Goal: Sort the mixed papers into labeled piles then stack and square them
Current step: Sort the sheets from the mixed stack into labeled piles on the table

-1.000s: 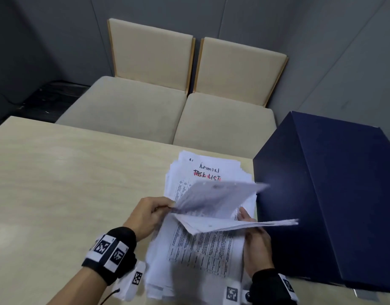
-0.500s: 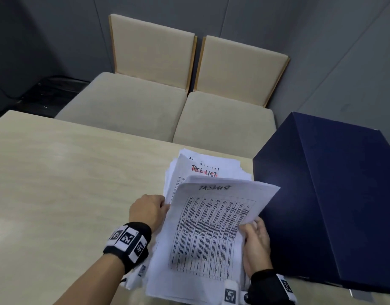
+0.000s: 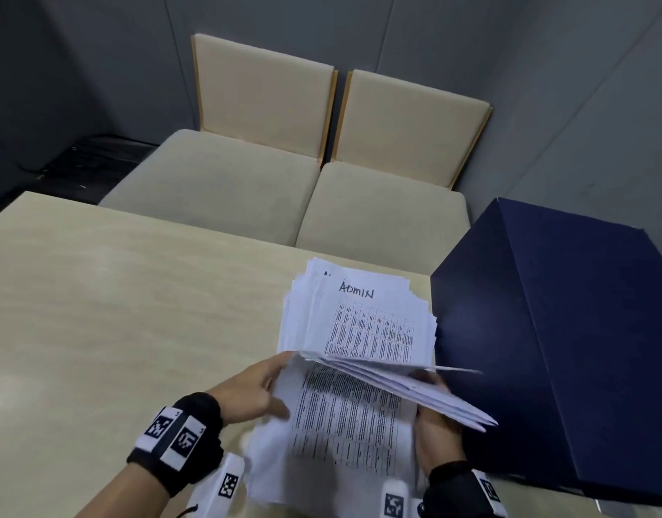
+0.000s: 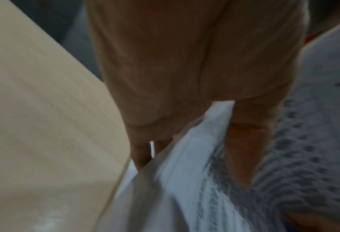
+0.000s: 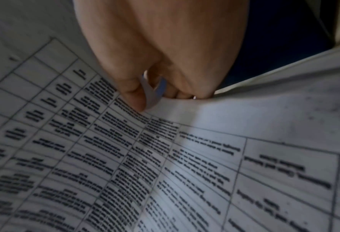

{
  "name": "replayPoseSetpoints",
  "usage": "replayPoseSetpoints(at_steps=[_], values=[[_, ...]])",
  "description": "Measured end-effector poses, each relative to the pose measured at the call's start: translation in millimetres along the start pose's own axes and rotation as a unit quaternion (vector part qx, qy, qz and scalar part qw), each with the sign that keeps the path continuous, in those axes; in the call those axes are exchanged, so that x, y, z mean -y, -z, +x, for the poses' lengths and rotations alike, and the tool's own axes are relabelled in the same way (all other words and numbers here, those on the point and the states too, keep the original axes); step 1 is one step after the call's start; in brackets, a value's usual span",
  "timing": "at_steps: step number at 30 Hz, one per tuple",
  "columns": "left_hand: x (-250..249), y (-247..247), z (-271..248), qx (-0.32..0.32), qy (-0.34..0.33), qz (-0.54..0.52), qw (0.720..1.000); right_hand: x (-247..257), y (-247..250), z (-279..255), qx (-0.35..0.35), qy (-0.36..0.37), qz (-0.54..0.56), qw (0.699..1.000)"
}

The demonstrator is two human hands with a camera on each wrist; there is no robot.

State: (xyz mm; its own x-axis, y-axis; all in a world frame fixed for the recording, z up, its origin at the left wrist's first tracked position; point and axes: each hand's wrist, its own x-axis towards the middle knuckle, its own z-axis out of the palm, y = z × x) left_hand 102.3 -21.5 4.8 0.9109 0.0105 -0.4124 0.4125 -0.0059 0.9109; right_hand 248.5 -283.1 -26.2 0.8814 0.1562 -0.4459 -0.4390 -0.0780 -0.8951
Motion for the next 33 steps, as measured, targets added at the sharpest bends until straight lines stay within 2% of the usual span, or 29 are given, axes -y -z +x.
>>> replayPoseSetpoints(at_steps=[2,3,6,8,11,13,15,17,20,22,24,28,31,33], values=[[-11.4,-11.2,0.6,0.003,-0.02,-0.056,0.998,-5.2,1.5,9.3,-0.012,-0.013,0.014,1.0],[-19.6,-17.0,2.7,-0.03,-0.046,-0.062,0.997,1.1,-2.1,9.6,-0.016,0.002,0.033,0.999],[-50.3,-24.1,12.6,-0.195,-0.113,-0.023,0.974,60.8,-23.6,-14.2,-0.014,0.06,0.041,0.997],[-74.9,-26.2,17.7,-0.242,-0.15,-0.044,0.958,96.2,-37.4,-26.2,0.017,0.112,0.012,0.994],[-114.2,-31.1,17.4,-0.299,-0.166,-0.106,0.934,136.2,-48.7,-38.3,0.023,0.198,-0.011,0.98],[-136.3,-31.6,16.3,-0.318,-0.2,-0.145,0.915,157.1,-55.3,-45.4,0.019,0.25,-0.003,0.968],[-150.3,-33.5,12.8,-0.328,-0.236,-0.158,0.901,163.0,-58.7,-50.6,0.009,0.291,0.012,0.957],[-147.2,-34.9,12.3,-0.344,-0.248,-0.146,0.894,151.6,-59.2,-48.0,-0.017,0.295,0.015,0.955],[-116.8,-36.2,19.3,-0.349,-0.195,-0.123,0.908,113.6,-56.2,-38.0,-0.051,0.245,-0.06,0.966],[-90.3,-37.1,24.1,-0.321,-0.142,-0.08,0.933,83.2,-54.9,-31.9,-0.031,0.177,-0.133,0.975],[-70.1,-35.4,22.3,-0.308,-0.116,-0.039,0.944,66.2,-59.3,-30.5,-0.009,0.147,-0.185,0.972],[-54.7,-4.9,8.0,-0.357,-0.12,-0.084,0.922,75.7,-88.1,-33.8,0.023,0.181,-0.201,0.962],[-42.8,43.1,-11.9,-0.411,-0.076,-0.112,0.901,76.8,-118.6,-39.9,0.083,0.234,-0.2,0.948],[-24.5,84.6,-29.6,-0.456,-0.039,-0.087,0.885,64.4,-136.1,-36.4,0.126,0.222,-0.239,0.937]])
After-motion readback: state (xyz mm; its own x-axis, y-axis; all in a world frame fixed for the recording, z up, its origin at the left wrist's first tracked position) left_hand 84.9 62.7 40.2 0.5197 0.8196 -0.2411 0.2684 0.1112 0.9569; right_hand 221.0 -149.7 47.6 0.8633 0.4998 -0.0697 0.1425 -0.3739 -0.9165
